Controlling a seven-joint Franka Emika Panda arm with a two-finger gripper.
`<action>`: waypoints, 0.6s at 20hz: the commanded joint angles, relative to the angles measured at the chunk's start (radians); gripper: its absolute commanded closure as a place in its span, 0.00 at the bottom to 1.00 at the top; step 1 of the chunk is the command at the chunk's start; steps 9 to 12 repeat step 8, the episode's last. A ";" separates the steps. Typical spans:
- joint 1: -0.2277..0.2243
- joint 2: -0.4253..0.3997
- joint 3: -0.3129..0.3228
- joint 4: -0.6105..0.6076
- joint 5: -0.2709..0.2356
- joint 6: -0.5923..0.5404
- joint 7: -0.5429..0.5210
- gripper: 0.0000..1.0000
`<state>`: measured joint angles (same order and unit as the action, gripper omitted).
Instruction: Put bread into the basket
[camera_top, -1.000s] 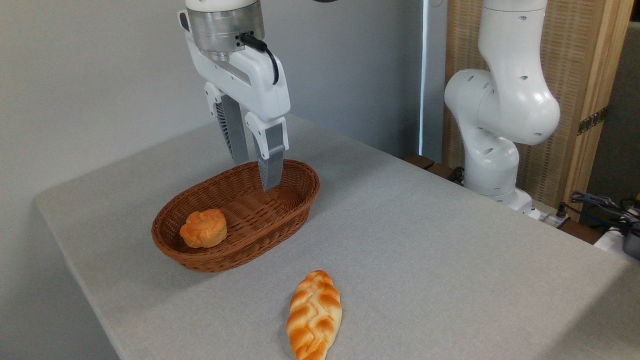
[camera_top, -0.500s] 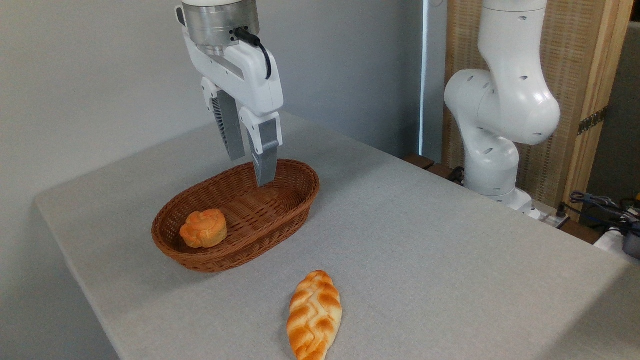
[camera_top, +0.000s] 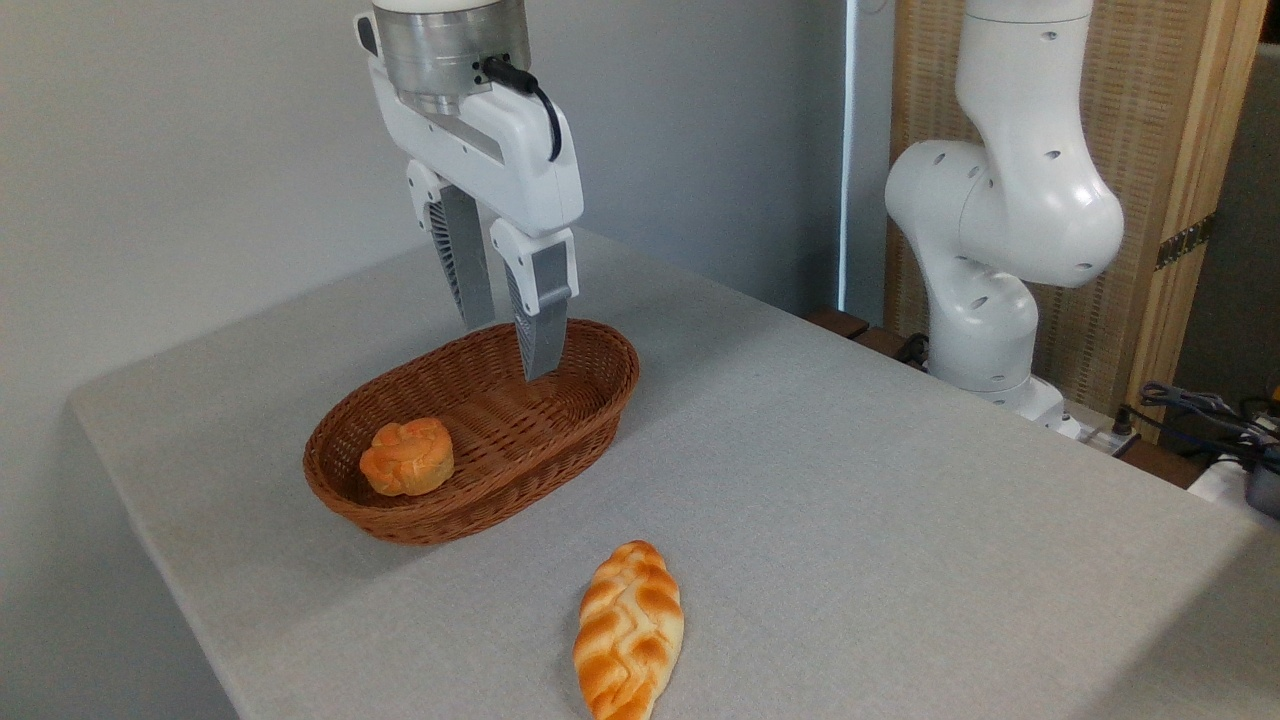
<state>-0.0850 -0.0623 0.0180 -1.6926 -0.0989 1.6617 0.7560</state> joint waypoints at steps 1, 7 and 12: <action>0.008 0.044 -0.009 0.089 0.008 -0.045 0.003 0.00; 0.008 0.049 -0.003 0.097 0.007 -0.054 0.011 0.00; 0.008 0.050 -0.003 0.097 0.007 -0.054 0.009 0.00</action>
